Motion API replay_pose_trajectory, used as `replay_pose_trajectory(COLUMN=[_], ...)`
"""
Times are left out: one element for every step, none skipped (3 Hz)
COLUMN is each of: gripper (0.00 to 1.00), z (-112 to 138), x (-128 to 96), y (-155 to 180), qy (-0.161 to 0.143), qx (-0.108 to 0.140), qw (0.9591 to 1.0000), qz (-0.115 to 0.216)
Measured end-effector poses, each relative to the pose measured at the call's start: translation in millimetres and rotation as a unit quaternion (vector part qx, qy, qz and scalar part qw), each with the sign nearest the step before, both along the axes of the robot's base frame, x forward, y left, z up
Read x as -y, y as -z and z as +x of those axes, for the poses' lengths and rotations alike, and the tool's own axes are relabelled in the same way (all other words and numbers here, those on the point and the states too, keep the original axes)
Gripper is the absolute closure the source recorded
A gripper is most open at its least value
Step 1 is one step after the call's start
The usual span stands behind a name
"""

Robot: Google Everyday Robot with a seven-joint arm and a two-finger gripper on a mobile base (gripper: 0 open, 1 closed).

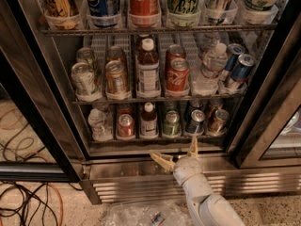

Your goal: Pick green can from bottom shelf of fridge

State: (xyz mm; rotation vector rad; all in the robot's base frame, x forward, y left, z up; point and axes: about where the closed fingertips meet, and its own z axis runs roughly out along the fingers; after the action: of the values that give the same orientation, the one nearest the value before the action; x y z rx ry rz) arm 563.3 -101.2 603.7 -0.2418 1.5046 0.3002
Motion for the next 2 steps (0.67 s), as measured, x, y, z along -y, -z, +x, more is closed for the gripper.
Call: replay_pose_trajectory(gripper=[0.23, 0.46], z=[0.0, 0.0], x=[0.0, 0.0], y=[0.0, 0.0], qy=[0.000, 0.000], qx=[0.000, 0.000], qw=[1.0000, 1.0000], qz=[0.000, 0.000])
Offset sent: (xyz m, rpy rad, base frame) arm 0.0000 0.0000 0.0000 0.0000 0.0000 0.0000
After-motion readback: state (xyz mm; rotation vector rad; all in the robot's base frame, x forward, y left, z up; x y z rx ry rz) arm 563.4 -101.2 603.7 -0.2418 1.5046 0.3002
